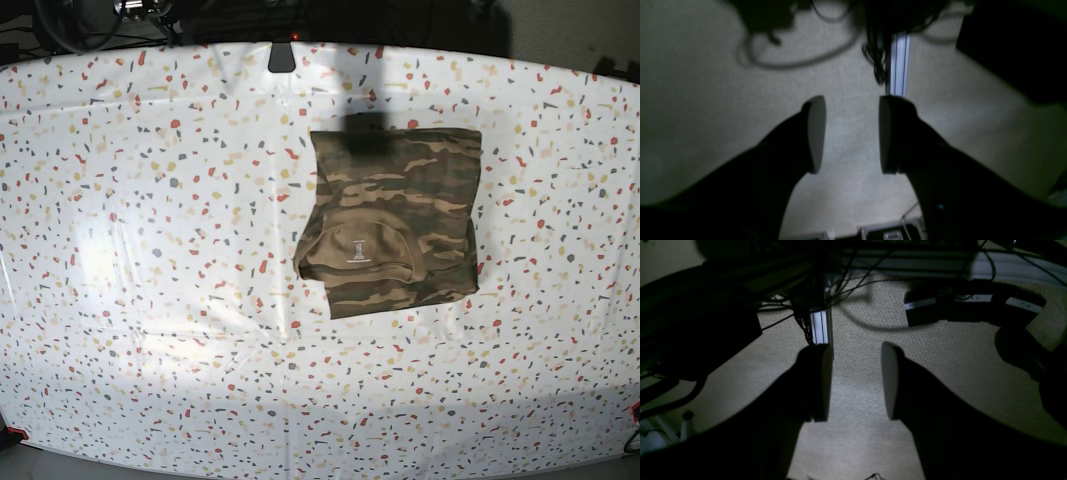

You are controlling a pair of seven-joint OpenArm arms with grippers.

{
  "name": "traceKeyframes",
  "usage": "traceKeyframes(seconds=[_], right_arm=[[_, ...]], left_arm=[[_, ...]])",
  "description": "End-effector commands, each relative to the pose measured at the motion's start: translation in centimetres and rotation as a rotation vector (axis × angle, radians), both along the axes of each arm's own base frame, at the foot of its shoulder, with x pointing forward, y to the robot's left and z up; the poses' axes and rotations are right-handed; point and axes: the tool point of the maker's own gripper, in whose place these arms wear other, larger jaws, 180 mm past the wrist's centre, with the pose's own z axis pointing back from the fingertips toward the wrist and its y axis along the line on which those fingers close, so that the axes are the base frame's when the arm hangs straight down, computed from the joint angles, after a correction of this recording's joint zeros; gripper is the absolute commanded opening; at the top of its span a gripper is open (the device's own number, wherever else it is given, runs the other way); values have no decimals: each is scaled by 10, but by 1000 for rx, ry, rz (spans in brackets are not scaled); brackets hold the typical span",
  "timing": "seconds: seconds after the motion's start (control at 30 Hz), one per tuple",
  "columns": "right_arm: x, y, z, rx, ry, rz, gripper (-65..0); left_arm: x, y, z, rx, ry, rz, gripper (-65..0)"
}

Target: Fold the T-shirt properly

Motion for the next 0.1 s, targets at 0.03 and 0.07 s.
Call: traceKeyframes(seconds=[0.03, 0.07], right_arm=[[5, -6, 2, -4, -13, 4, -400], [4, -5, 2, -3, -13, 5, -400]], left_arm=[[-10, 5, 1, 5, 20, -3, -394], [-10, 5, 1, 5, 19, -3, -394]])
